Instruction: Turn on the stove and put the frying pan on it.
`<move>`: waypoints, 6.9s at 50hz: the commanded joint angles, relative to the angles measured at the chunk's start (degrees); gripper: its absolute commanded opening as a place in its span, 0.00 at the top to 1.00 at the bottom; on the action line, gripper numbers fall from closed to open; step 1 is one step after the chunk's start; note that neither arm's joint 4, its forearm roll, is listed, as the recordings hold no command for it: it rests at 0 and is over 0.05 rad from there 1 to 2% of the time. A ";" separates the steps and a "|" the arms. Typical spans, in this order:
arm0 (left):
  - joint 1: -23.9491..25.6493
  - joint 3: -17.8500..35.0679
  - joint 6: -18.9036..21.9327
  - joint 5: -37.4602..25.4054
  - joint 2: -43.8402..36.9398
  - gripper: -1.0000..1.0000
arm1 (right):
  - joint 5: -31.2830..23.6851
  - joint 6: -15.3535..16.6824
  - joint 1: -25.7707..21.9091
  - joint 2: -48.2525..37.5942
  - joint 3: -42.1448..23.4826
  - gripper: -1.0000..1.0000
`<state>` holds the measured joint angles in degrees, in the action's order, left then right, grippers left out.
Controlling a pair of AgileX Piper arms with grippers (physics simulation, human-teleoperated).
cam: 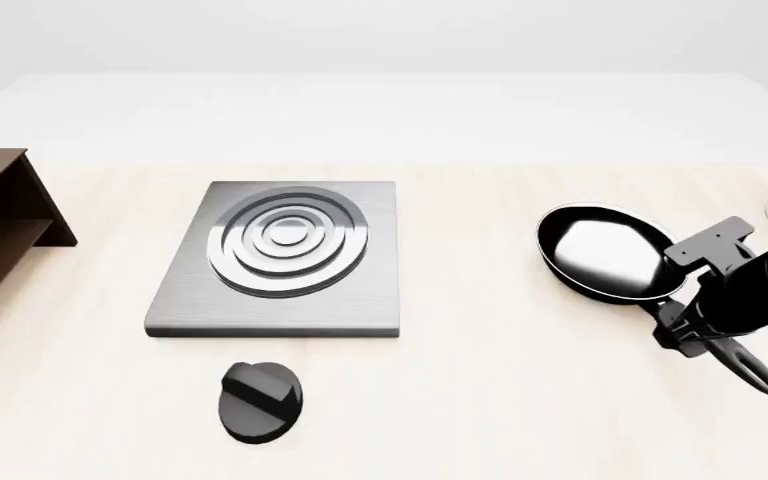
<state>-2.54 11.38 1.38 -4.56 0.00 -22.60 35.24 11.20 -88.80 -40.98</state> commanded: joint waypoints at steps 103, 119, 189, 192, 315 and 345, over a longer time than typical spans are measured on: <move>0.07 0.02 0.00 0.31 0.00 0.00 | -21.77 4.10 -11.17 11.63 -16.36 1.00; 0.05 0.02 0.09 0.35 0.00 0.00 | -21.63 2.89 -19.48 8.39 -20.26 1.00; 0.10 -0.01 0.17 -0.14 0.00 0.00 | -27.44 -2.20 -44.63 -13.96 -48.40 1.00; 0.06 -0.01 0.13 -0.13 0.00 0.00 | -27.43 -2.22 -45.22 -15.34 -49.30 1.00; -0.95 0.03 -0.87 0.13 0.00 0.00 | -21.26 -8.18 -48.62 -22.32 -48.83 0.00; -0.63 0.06 0.07 0.40 0.00 0.00 | -9.56 -11.13 -48.53 6.09 -24.15 0.00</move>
<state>-3.24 11.43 1.13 -4.26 0.00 -37.41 25.82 -37.87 -91.93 -73.79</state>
